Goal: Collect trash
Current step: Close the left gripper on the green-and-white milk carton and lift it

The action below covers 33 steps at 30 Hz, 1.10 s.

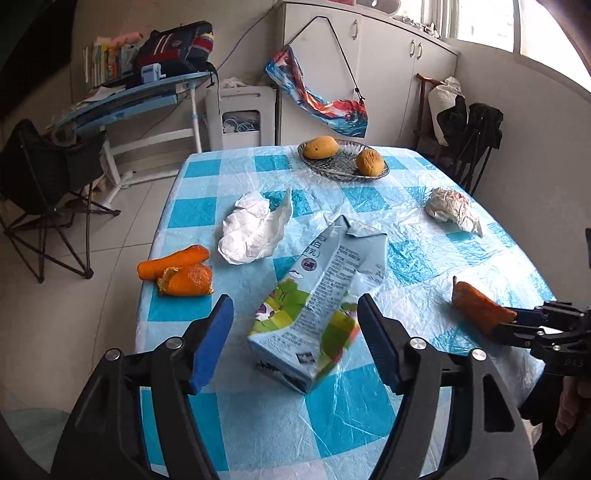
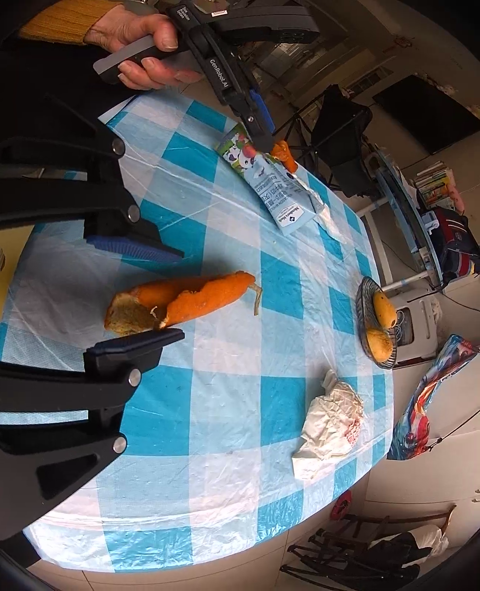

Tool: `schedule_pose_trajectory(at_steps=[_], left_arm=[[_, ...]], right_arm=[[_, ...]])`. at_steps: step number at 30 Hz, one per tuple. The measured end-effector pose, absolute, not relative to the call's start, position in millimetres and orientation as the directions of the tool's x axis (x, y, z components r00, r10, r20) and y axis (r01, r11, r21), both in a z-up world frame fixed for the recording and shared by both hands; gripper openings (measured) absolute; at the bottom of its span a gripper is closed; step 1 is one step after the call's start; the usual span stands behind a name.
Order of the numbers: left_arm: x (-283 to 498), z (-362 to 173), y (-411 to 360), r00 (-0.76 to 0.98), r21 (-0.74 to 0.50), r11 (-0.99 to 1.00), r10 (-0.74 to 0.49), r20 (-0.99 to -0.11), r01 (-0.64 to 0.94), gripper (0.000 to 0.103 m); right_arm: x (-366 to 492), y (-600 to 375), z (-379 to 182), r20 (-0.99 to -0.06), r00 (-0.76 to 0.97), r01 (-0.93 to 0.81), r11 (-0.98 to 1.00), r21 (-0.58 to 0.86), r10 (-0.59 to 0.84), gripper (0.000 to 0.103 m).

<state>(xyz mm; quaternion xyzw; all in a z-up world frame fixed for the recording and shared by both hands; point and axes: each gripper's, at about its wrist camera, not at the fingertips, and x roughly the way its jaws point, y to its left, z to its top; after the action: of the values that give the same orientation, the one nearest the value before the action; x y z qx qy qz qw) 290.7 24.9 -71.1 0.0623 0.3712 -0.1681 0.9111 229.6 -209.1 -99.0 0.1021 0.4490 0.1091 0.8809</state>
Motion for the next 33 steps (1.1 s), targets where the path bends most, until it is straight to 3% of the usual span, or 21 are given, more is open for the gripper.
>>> schedule_pose_trajectory(at_steps=[6,9,11,13,14,20,24,30,33], left_arm=[[280,-82,-13,0.695,0.163,0.892,-0.203,-0.690,0.422,0.069],[269,-85,-24,0.712,0.216,0.875,-0.186,-0.677,0.433,0.063],[266,-82,-23,0.713,0.189,0.883,-0.202,-0.671,0.429,0.060],[264,-77,-19,0.722,0.159,0.896,-0.217,-0.657,0.414,0.040],[264,-74,-15,0.721,0.138,0.903,-0.224,-0.655,0.406,0.037],[262,-70,7,0.694,0.001,0.928,-0.278,-0.664,0.372,0.030],[257,-65,25,0.695,-0.088,0.940,-0.305,-0.652,0.330,0.017],[255,-67,52,0.678,-0.217,0.937,-0.348,-0.647,0.274,0.015],[254,-73,56,0.664,-0.228,0.940,-0.342,-0.665,0.255,0.022]], right_arm=[[231,-202,-102,-0.774,0.579,-0.103,0.965,0.242,0.256,0.037],[231,-198,-103,-0.776,0.582,-0.113,0.969,0.221,0.244,0.032],[230,-198,-103,-0.774,0.585,-0.113,0.970,0.217,0.241,0.028],[229,-199,-104,-0.771,0.589,-0.108,0.969,0.224,0.244,0.026],[229,-200,-104,-0.768,0.591,-0.104,0.968,0.230,0.246,0.025],[225,-201,-104,-0.752,0.612,-0.086,0.966,0.243,0.243,0.020],[220,-200,-103,-0.739,0.621,-0.086,0.960,0.266,0.260,0.018],[212,-200,-103,-0.731,0.620,-0.092,0.951,0.294,0.286,0.018],[210,-202,-106,-0.730,0.615,-0.082,0.944,0.318,0.299,0.018]])
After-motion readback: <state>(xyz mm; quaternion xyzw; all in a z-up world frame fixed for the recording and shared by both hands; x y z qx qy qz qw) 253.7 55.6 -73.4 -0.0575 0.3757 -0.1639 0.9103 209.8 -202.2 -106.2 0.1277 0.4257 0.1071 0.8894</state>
